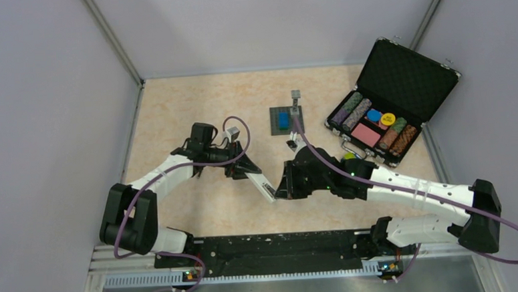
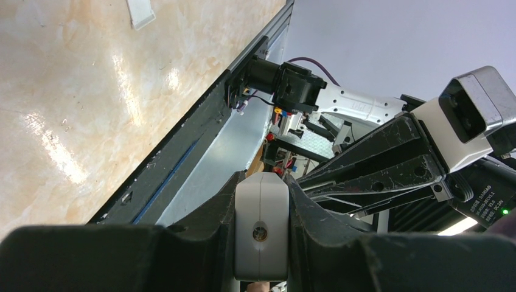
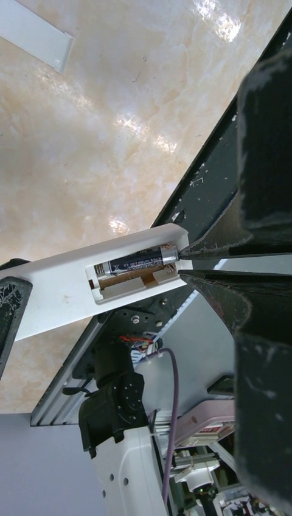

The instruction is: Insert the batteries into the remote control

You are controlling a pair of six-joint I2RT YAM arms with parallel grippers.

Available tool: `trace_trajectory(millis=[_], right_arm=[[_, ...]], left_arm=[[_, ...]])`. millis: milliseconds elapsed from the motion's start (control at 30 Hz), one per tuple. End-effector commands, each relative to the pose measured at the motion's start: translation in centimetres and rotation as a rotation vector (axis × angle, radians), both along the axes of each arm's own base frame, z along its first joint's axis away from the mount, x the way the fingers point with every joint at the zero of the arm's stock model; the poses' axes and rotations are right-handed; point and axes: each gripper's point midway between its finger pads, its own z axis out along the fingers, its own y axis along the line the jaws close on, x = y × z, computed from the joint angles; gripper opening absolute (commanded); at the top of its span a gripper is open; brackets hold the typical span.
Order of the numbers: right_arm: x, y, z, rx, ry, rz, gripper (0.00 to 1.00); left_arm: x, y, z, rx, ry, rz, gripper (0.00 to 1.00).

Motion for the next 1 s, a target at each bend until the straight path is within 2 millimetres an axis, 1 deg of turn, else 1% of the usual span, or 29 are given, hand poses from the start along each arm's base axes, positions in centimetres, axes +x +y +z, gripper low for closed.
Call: trace_trajectory(millis=[0,133,467,633,767,967], right_arm=[[0.7,0.3,1.0,0.049,-0.020,-0.015,0.10],[0.7,0.5,0.6,0.049,-0.017,-0.013,0.10],[0.8,1.0,0.6,0.077,-0.019,-0.004,0.10],[0.8,1.1,0.4,0.083,-0.016,-0.009,0.05],[0.9,1.2,0.2,0.079,-0.013,-0.012,0.00],[0.8,1.2,-0.3,0.066,-0.001,-0.006,0.00]], left_arm=[[0.0,-0.5,2.1,-0.051,-0.075,-0.034,0.00],[-0.2,-0.6,2.3,-0.054,-0.078,-0.038,0.00],[-0.3,-0.7,2.5,-0.058,-0.080,-0.045,0.00],[-0.5,-0.7,2.4,-0.059,-0.082,-0.048,0.00],[-0.6,-0.7,2.5,-0.061,-0.097,-0.056,0.00],[-1.4,-0.6,3.0,-0.072,-0.157,-0.088,0.00]])
